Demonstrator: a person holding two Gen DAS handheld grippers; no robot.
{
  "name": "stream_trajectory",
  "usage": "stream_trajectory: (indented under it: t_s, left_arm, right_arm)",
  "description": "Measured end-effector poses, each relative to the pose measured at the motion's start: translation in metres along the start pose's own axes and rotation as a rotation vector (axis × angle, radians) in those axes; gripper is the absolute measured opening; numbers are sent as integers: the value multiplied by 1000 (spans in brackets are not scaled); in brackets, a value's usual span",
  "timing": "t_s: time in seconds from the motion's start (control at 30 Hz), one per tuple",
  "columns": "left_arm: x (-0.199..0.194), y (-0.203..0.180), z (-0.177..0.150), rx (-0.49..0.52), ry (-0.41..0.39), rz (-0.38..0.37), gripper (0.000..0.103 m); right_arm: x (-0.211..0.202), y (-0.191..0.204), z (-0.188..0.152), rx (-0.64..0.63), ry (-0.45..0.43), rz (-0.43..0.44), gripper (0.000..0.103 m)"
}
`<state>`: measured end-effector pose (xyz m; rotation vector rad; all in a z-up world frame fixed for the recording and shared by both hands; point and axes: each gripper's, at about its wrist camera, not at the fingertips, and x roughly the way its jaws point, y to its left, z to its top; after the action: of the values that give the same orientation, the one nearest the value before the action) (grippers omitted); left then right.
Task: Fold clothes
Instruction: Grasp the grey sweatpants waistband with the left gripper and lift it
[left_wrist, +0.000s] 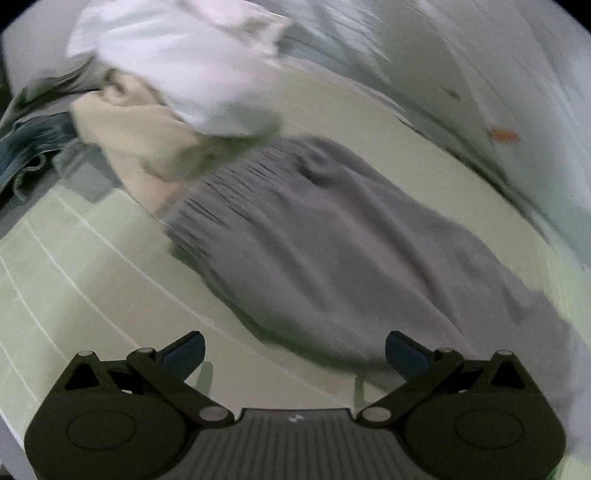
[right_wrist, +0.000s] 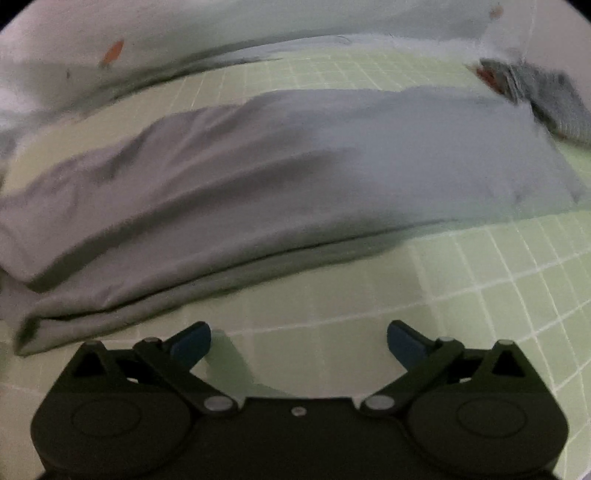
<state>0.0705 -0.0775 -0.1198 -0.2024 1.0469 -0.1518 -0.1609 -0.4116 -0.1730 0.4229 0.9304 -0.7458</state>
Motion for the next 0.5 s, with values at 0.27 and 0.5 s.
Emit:
stream_trajectory:
  t_s: [0.27, 0.5]
  left_arm:
    - [35, 49, 42, -94, -7, -60, 94]
    - [47, 53, 51, -54, -37, -84, 30]
  right_arm:
    - [-2, 44, -23, 131, -155, -115, 103]
    - [-7, 51, -45, 174, -258, -163, 103]
